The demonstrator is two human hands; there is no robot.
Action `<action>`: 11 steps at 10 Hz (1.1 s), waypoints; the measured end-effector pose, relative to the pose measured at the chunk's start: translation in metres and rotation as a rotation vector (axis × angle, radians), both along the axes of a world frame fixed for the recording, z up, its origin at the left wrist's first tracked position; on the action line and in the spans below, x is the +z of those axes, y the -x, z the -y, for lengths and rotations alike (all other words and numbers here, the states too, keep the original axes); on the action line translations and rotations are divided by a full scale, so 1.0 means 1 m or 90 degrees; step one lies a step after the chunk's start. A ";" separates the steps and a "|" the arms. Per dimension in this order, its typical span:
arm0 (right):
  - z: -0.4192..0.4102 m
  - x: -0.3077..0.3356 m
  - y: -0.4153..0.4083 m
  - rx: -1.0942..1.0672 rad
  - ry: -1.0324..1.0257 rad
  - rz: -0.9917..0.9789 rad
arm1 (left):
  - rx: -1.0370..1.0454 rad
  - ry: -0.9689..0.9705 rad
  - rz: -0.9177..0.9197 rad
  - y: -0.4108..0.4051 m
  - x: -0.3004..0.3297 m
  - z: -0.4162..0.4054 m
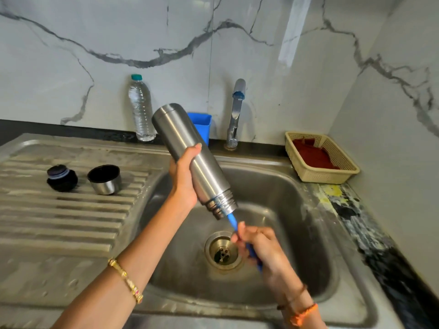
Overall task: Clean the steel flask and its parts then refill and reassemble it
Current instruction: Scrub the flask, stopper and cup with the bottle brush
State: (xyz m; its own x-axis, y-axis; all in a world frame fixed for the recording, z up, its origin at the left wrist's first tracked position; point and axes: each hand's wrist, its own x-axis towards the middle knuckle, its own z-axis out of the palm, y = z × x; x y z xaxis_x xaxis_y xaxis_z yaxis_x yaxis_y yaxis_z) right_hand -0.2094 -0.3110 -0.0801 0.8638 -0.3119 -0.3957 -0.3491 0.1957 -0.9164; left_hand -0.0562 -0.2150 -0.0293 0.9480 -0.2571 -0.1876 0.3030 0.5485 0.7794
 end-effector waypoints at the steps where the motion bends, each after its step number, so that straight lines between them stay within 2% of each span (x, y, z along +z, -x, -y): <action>1: -0.005 0.007 0.005 0.069 -0.390 -0.061 | -0.108 0.018 0.011 0.001 0.002 -0.005; 2: 0.000 0.008 -0.006 -0.023 0.124 0.067 | -0.052 0.012 0.037 -0.014 0.018 0.008; 3: -0.002 0.004 -0.011 -0.123 0.723 0.116 | -0.009 0.012 0.034 -0.019 0.028 0.020; 4: -0.005 0.010 -0.005 -0.084 0.410 0.071 | -0.054 0.026 0.021 -0.012 0.023 0.017; 5: 0.008 0.024 -0.004 0.086 -0.504 -0.039 | -0.125 0.054 0.021 -0.005 0.015 0.011; 6: 0.005 0.022 -0.004 0.152 -0.630 -0.034 | -0.121 0.086 0.042 -0.009 0.018 0.002; 7: 0.005 0.037 0.004 0.081 -0.300 -0.072 | -0.053 0.067 0.031 -0.025 0.030 -0.007; 8: 0.019 0.049 0.015 -0.019 0.289 0.044 | 0.025 0.064 -0.008 -0.030 0.034 -0.003; 9: 0.020 0.057 0.005 -0.072 0.909 0.106 | 0.082 0.082 -0.059 -0.035 0.043 -0.001; 10: 0.007 0.066 -0.013 -0.061 0.933 0.120 | 0.149 0.109 -0.064 -0.057 0.068 -0.014; 11: -0.001 0.085 -0.026 0.022 0.275 0.046 | 0.094 0.046 -0.009 -0.069 0.084 -0.033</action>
State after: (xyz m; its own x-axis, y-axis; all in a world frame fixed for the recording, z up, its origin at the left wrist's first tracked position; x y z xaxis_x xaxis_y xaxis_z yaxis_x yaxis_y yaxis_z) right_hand -0.1832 -0.3101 0.0049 0.8974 -0.4061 -0.1727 -0.2802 -0.2220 -0.9339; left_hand 0.0125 -0.1816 0.0547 0.9740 -0.1283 -0.1868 0.2251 0.6428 0.7322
